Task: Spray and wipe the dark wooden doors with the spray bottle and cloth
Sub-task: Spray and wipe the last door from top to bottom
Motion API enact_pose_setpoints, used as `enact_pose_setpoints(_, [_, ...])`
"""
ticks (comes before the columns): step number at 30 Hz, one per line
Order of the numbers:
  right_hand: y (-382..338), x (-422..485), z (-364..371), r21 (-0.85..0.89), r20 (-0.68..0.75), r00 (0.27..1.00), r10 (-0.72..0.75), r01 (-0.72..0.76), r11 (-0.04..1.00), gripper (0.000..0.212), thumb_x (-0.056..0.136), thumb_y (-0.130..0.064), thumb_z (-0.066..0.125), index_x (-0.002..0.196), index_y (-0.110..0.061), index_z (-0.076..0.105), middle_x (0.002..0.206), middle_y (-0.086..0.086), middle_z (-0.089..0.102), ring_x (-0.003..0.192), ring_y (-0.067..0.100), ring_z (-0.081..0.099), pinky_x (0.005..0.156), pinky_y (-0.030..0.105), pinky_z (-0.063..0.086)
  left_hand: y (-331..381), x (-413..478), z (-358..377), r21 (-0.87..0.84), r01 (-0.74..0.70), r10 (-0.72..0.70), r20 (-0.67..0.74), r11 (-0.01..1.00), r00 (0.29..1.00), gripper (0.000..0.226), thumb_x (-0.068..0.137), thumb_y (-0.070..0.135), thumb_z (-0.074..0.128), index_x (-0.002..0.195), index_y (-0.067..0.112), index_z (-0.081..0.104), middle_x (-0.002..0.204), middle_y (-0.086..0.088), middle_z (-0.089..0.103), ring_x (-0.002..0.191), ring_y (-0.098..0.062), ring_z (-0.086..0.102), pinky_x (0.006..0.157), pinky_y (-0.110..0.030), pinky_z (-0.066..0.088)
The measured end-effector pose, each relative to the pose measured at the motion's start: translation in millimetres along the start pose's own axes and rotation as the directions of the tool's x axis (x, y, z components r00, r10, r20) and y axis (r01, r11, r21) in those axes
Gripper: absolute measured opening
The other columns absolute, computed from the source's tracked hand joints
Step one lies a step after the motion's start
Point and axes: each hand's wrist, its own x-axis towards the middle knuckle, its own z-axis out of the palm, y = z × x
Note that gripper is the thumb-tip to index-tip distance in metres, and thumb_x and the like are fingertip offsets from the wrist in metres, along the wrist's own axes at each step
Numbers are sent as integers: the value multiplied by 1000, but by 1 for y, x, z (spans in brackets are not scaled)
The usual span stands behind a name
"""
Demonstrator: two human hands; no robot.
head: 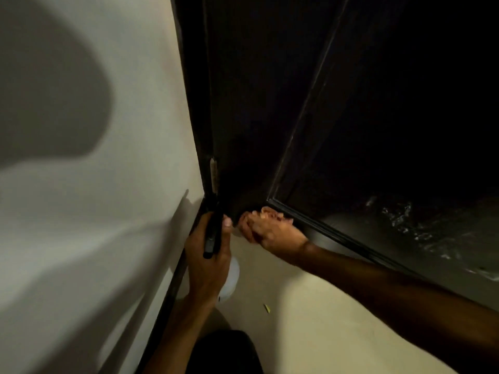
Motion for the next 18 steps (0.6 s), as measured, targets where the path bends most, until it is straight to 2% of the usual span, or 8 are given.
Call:
enact_pose_setpoints(3, [6,4,5,-374,-33,997,-70,52,926,57,96,-20,31,147,-3,50,157,14,46,147,33,41,120,48,36,-2,-4,4,25,12,-13,30,1000,999,34,100,42,57,115,14,70,86,0,72,79,-9,68,73,-24,55])
enact_pose_setpoints(5, [8,-12,9,-433,35,999,0,15,901,60,101,-27,21,150,-8,50,161,11,41,149,32,38,117,48,39,0,-6,6,10,4,-4,44,1000,999,35,100,39,57,119,12,69,82,0,71,75,-4,66,72,-16,52])
enact_pose_setpoints(6, [7,-18,12,-375,50,998,-28,45,926,64,105,-35,9,156,-12,41,165,11,32,152,33,29,119,52,34,2,-8,7,3,-2,2,50,1000,999,33,100,38,57,119,13,69,82,4,70,75,-1,66,72,-13,50])
enact_pose_setpoints(8, [8,-28,20,-294,112,990,-90,119,948,54,111,-33,17,161,-15,28,169,11,21,156,34,16,123,55,24,6,-10,9,-3,-10,11,47,1000,999,35,100,38,57,120,11,68,92,7,73,86,-3,70,78,-15,55])
enact_pose_setpoints(10, [5,-28,19,-289,-10,995,-99,92,953,55,105,-8,33,159,-4,27,168,21,20,155,40,17,119,57,32,7,-11,11,3,-39,39,38,999,999,38,100,37,57,119,7,69,99,5,74,96,-5,71,85,-20,57])
enact_pose_setpoints(13, [4,-21,-5,-78,-168,986,15,-28,997,54,101,-9,34,154,1,36,164,22,29,151,38,30,118,48,36,8,-15,19,2,-41,41,58,999,997,29,100,33,57,116,12,67,101,11,72,99,2,69,86,-15,53])
enact_pose_setpoints(16, [4,-36,7,-57,-84,984,160,-165,985,54,104,-12,31,157,-18,42,162,12,37,142,36,43,100,53,48,8,-21,25,7,-11,11,70,1000,997,29,100,38,57,118,17,67,95,8,72,89,-3,70,79,-21,56])
enact_pose_setpoints(18, [9,-66,25,-51,45,996,76,-74,996,43,112,-34,34,154,-39,41,154,1,43,142,29,41,103,49,42,9,-22,28,21,7,-8,63,1000,998,25,99,40,58,115,22,65,91,7,71,82,-5,69,76,-22,57])
